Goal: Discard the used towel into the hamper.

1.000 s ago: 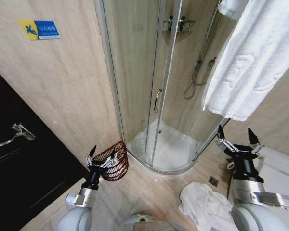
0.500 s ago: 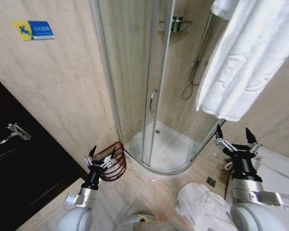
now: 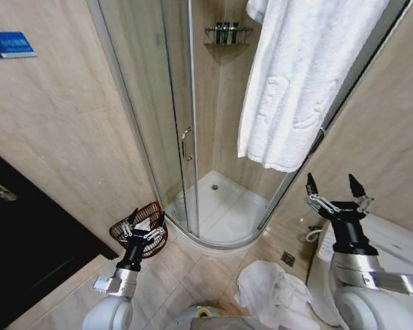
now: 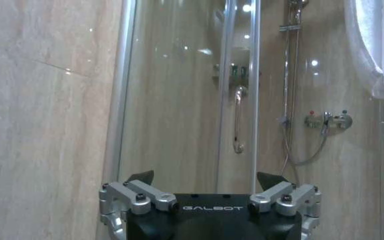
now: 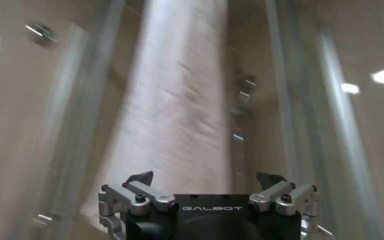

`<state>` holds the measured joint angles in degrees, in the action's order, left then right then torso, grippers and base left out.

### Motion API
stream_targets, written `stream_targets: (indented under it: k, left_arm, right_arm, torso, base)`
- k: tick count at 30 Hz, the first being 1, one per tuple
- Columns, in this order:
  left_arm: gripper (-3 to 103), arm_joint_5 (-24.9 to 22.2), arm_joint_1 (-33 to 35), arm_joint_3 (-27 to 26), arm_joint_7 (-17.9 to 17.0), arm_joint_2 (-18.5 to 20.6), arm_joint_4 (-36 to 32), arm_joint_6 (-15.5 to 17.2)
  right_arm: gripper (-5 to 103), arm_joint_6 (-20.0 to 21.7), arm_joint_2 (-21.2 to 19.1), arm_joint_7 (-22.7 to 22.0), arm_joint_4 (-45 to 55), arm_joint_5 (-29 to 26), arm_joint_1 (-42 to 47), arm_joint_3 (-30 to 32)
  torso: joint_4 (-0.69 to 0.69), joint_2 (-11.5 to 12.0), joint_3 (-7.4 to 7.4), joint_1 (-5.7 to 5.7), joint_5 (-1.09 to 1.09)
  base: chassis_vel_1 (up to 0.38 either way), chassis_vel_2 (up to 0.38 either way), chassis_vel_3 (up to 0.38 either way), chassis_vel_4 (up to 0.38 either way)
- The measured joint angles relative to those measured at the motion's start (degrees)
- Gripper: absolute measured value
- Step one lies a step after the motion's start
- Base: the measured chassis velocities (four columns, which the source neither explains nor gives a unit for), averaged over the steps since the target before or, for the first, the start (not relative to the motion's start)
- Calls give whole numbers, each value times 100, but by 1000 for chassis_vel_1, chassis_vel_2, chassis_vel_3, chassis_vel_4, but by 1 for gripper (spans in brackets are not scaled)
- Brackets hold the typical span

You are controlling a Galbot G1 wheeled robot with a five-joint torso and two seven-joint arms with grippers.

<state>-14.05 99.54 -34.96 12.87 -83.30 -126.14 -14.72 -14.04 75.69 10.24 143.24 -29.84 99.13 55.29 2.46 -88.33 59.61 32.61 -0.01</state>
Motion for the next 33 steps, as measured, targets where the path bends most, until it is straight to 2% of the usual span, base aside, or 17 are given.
stream_targets:
  k: [2,4,6,7,11,12,15,19,21,22,23,24,26,27,30,32,33]
  left_arm:
    - [100,0,0,-1,-2,2,0,0]
    - [100,0,0,-1,-2,2,0,0]
    - [100,0,0,-2,-3,2,0,0]
    - [100,0,0,-2,-3,2,0,0]
    - [100,0,0,0,-3,0,0,0]
    - [100,0,0,0,-3,0,0,0]
    - [100,0,-1,1,-2,-1,0,0]
    - [100,0,-1,0,-2,-1,0,0]
    - [100,0,-1,0,-2,0,0,-1]
    - [100,0,0,0,-2,-1,0,-1]
    - [100,0,0,0,-2,-1,0,-1]
    - [100,0,-1,0,-1,-1,0,-1]
    - [100,0,0,0,-1,-1,0,0]
    - [100,0,0,0,-1,-1,0,0]
    - [100,0,-1,0,0,0,0,0]
    - [100,0,-1,0,-1,0,0,0]
    - [100,0,-1,0,-1,0,0,0]
  right_arm:
    - [100,22,-315,186,1,-406,-171,184]
    - [100,96,-494,192,0,-613,-282,311]
    - [100,212,-940,176,2,-1090,-613,660]
    - [100,212,-940,176,2,-1090,-613,660]
    - [100,345,-1705,109,2,-1853,-1103,1277]
    - [100,345,-1705,109,2,-1853,-1103,1277]
    - [100,471,-2444,109,4,-2625,-1435,1869]
    - [100,536,-2846,92,-18,-2912,-1634,2118]
    - [100,655,-3452,52,-264,-3257,-1879,2429]
    - [100,703,-3667,7,-370,-3381,-1963,2531]
    - [100,703,-3667,7,-370,-3381,-1963,2531]
    - [100,796,-3986,-92,-560,-3530,-2109,2662]
    - [100,939,-4440,-268,-882,-3660,-2403,2741]
    - [100,939,-4440,-268,-882,-3660,-2403,2741]
    - [100,1095,-4859,-482,-1227,-3775,-2769,2685]
    - [100,1199,-5149,-640,-1501,-3853,-3162,2500]
    - [100,1298,-5417,-786,-1728,-3940,-3716,2102]
  torso:
    - [0,0,0,0,-1]
    - [0,0,0,0,2]
    - [0,0,0,1,1]
    - [0,0,0,1,1]
    - [1,1,1,3,4]
    - [1,1,1,3,4]
    - [-1,0,1,3,4]
    - [0,0,1,3,0]
    - [0,1,1,2,1]
    - [1,1,1,3,1]
    - [1,1,1,3,1]
    - [0,0,1,2,0]
    - [0,0,1,2,2]
    - [0,0,1,2,2]
    - [0,1,1,2,3]
    - [-1,1,1,2,2]
    - [-1,0,1,2,3]
  base:
    - [68,32,-67,-26]
    - [64,69,-66,-38]
    - [15,26,-21,-19]
    - [0,0,0,0]
    - [0,0,0,0]
    - [0,0,0,0]
    - [0,0,0,0]
    - [0,0,0,0]
    - [0,0,0,0]
    - [0,0,0,0]
    - [0,0,0,0]
    - [0,0,0,0]
    - [0,0,0,0]
    - [0,0,0,0]
    - [0,0,0,0]
    - [0,0,0,0]
    - [0,0,0,0]
